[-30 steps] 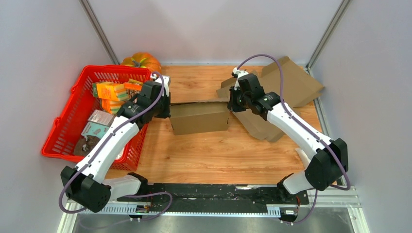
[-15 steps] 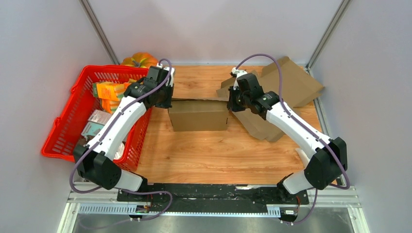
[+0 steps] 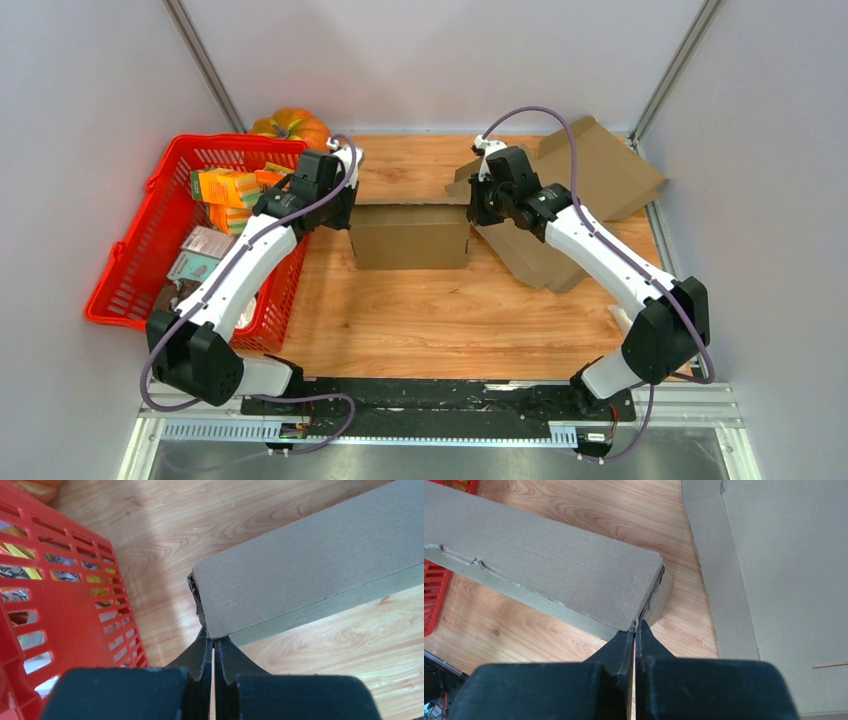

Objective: Fold the paper box

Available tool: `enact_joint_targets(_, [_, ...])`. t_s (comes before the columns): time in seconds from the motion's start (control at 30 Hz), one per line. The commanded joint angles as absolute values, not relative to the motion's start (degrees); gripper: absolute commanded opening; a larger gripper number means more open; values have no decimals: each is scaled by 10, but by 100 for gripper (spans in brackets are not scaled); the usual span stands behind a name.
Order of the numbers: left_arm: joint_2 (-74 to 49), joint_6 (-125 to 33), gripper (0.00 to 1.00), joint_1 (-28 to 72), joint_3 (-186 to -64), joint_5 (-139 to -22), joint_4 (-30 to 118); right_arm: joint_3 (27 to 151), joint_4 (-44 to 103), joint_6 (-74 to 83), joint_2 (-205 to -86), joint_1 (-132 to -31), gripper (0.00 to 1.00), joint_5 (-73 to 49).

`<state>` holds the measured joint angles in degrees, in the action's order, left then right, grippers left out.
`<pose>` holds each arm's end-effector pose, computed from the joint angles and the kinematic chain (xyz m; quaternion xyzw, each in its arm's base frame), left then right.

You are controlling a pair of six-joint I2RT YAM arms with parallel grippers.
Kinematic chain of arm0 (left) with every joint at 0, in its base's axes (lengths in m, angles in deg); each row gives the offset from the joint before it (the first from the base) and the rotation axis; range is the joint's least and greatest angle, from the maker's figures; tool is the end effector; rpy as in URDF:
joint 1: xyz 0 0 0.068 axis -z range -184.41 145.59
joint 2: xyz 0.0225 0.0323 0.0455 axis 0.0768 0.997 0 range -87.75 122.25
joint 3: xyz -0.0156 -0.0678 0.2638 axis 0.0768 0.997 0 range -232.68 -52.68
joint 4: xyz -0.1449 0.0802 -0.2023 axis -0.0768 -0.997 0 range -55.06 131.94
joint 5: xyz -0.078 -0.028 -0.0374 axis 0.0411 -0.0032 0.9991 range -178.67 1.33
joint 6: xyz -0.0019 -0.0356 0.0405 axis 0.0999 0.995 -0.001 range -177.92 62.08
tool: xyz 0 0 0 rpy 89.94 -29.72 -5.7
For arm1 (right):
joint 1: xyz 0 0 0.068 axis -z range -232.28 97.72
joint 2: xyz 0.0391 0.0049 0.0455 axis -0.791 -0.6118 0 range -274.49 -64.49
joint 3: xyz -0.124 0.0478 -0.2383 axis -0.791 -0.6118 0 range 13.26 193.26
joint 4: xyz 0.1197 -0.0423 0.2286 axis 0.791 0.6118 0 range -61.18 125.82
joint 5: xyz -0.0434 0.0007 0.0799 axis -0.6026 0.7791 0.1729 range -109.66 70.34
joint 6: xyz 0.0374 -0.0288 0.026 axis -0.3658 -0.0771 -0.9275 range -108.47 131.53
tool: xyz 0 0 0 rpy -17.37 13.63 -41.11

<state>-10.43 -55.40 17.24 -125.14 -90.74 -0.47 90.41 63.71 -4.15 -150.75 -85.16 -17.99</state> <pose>0.2660 -0.1041 0.3295 0.1482 0.9193 -0.0599 0.3597 0.2792 0.1817 0.3213 -0.1433 0.9092 0.1729 0.3506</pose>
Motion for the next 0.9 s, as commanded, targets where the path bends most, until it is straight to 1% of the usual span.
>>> enact_joint_targets(0.0, [-84,-526,0,162,-1202,-837,-13,902,679,-28,-1537,-852,0,-166])
enact_joint_targets(0.17, [-96,-484,0,157,-1238,-761,-10,901,682,-29,-1536,-852,0,-161])
enact_joint_targets(0.2, [-94,-469,6,156,-1250,-759,-22,902,683,-30,-1534,-852,0,-161])
enact_joint_targets(0.27, [-82,-456,29,155,-1301,-779,-69,903,685,-29,-1533,-852,0,-160])
enact_joint_targets(0.3, [-84,-454,37,155,-1312,-787,-75,903,685,-30,-1530,-852,0,-158])
enact_joint_targets(0.37, [-100,-456,42,155,-1331,-805,-77,905,685,-27,-1529,-852,0,-158])
enact_joint_targets(0.43, [-108,-458,43,154,-1357,-822,-96,910,687,-24,-1529,-852,0,-152])
enact_joint_targets(0.5, [-120,-440,41,147,-1378,-816,-116,912,692,-21,-1528,-852,0,-151])
enact_joint_targets(0.6, [-159,-412,32,142,-1385,-816,-111,914,693,-16,-1528,-852,2,-153])
enact_joint_targets(0.67, [-173,-404,32,141,-1396,-819,-102,920,699,-15,-1531,-852,4,-154])
enact_joint_targets(0.7, [-170,-396,32,135,-1399,-818,-94,922,700,-15,-1533,-852,7,-154])
enact_joint_targets(0.77, [-139,-384,31,129,-1403,-792,-54,925,702,-16,-1532,-853,16,-154])
enact_joint_targets(0.8, [-124,-368,24,123,-1404,-775,-41,926,702,-16,-1530,-852,18,-154])
enact_joint_targets(0.83, [-108,-362,21,122,-1406,-748,-24,929,703,-17,-1529,-853,20,-155])
enact_joint_targets(0.87, [-82,-358,18,122,-1403,-736,-16,938,714,-22,-1527,-853,33,-154])
